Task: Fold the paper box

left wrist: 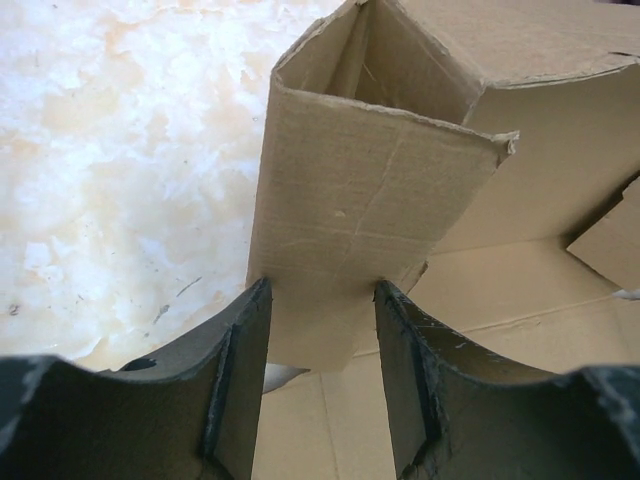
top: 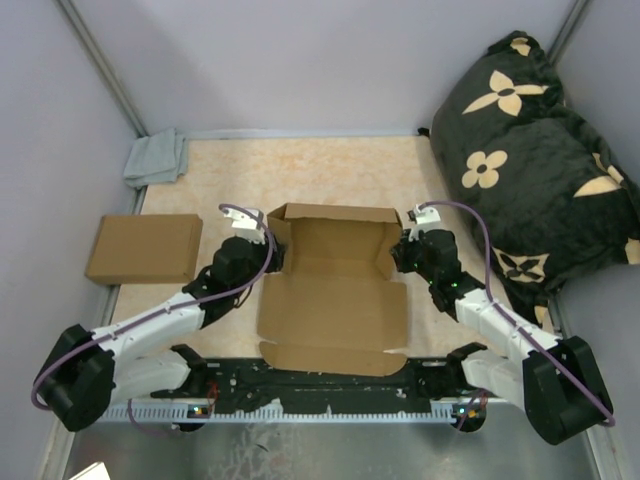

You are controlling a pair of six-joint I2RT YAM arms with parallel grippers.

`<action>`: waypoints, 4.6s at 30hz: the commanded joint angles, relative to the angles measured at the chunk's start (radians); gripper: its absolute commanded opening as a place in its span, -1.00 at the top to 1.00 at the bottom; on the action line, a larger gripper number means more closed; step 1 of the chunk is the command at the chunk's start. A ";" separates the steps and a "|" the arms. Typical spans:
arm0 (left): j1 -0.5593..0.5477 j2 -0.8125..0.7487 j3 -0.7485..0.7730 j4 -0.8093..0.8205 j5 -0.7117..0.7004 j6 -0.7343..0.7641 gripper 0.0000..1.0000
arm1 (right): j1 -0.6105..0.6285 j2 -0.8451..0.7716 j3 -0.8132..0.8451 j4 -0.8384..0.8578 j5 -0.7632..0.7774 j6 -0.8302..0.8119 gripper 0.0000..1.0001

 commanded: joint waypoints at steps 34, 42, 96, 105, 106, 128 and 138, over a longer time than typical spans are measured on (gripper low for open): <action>-0.006 -0.493 -0.268 -0.018 0.127 0.015 -0.22 | -0.169 0.172 0.124 0.057 -0.082 -0.166 1.00; -0.004 -0.612 -0.469 0.229 0.022 0.044 -0.27 | -0.189 0.189 0.125 0.077 -0.178 -0.180 1.00; -0.008 0.230 0.060 0.159 -0.051 0.058 -0.06 | -0.018 -0.042 -0.030 0.109 -0.098 0.030 1.00; -0.015 0.276 0.111 0.103 -0.114 0.040 1.00 | -0.011 -0.042 -0.019 0.080 -0.093 0.059 1.00; -0.020 0.279 0.131 0.071 -0.132 0.038 1.00 | -0.004 -0.042 -0.014 0.074 -0.079 0.068 1.00; -0.248 0.300 0.175 -0.056 -0.505 0.067 1.00 | 0.075 0.133 0.129 -0.011 0.056 0.184 0.77; -0.247 0.216 0.099 0.041 -0.377 0.128 1.00 | 0.075 0.280 0.190 0.022 -0.026 0.079 0.49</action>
